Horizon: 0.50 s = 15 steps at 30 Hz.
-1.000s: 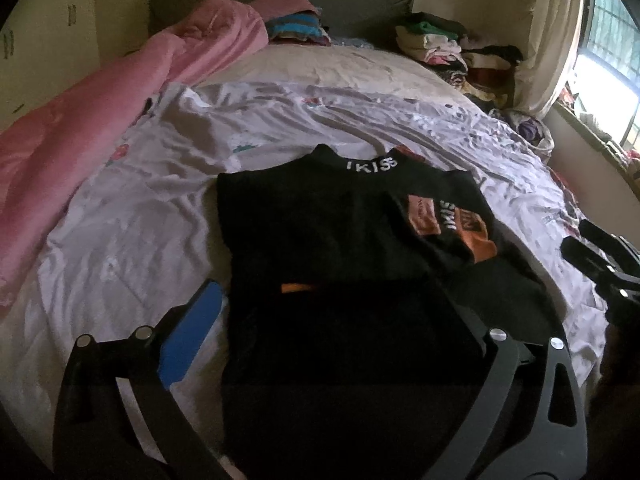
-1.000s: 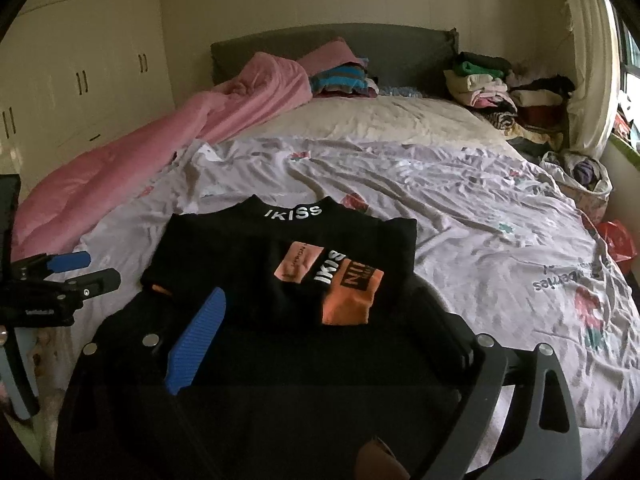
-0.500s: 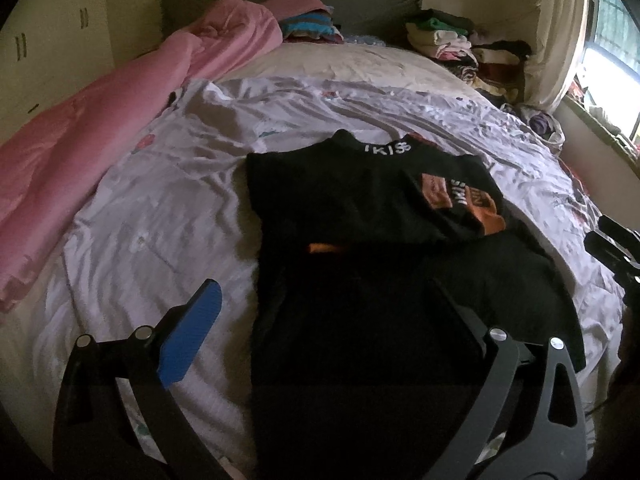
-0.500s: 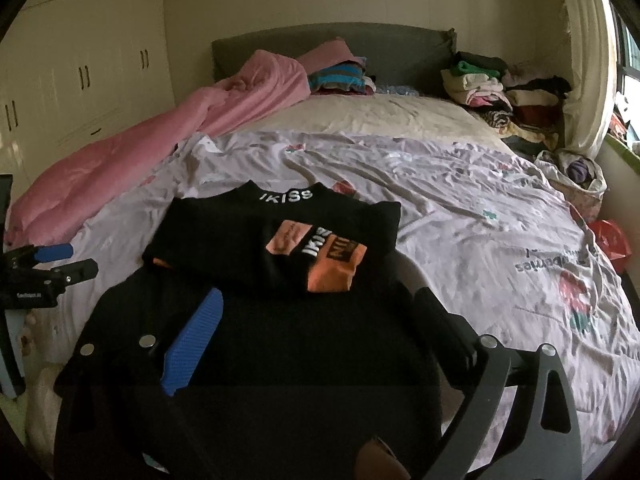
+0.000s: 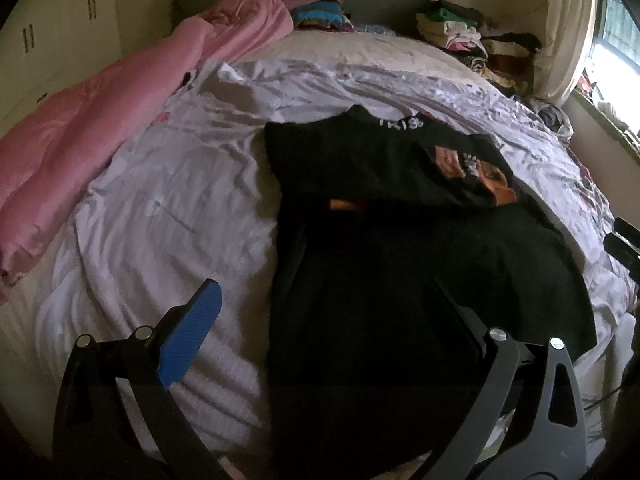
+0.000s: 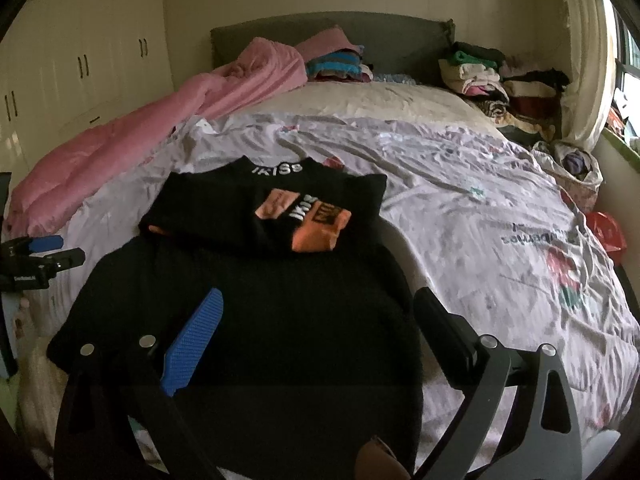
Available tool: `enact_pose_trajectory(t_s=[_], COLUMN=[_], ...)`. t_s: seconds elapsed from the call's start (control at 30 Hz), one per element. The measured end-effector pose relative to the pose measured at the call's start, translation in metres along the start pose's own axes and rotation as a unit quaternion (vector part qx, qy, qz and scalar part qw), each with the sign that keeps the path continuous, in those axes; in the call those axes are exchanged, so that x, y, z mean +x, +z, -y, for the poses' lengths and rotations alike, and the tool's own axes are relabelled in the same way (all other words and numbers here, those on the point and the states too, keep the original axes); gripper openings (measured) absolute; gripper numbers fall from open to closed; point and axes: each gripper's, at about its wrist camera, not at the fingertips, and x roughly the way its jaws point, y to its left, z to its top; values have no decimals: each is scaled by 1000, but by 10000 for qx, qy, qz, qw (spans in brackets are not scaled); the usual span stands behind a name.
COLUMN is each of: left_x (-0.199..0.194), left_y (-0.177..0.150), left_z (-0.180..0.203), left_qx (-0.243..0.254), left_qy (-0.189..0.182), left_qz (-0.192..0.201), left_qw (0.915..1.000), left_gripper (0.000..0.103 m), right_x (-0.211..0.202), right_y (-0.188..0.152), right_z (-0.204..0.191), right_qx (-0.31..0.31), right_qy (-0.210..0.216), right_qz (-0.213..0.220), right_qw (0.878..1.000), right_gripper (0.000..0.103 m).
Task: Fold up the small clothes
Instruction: 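Grasp the sweatshirt side edge with the left gripper and fold inward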
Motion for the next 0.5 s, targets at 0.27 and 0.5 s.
enact_pose_trajectory(t_s=[0.27,0.5], left_x=[2,5], left_y=[-19,-38], left_z=[-15,-23], left_qx=[-169,-201], left_qy=[6,37], left_qz=[-193,-404], left_qw=[9997,9990], left_gripper=[93,93], right_x=[0,0], right_y=[-17,-28], right_z=[9,13], right_qx=[12,12], right_qy=[-58,-76], right_qz=[-200,-311], right_qw=[9998,9995], right_gripper=[95,95])
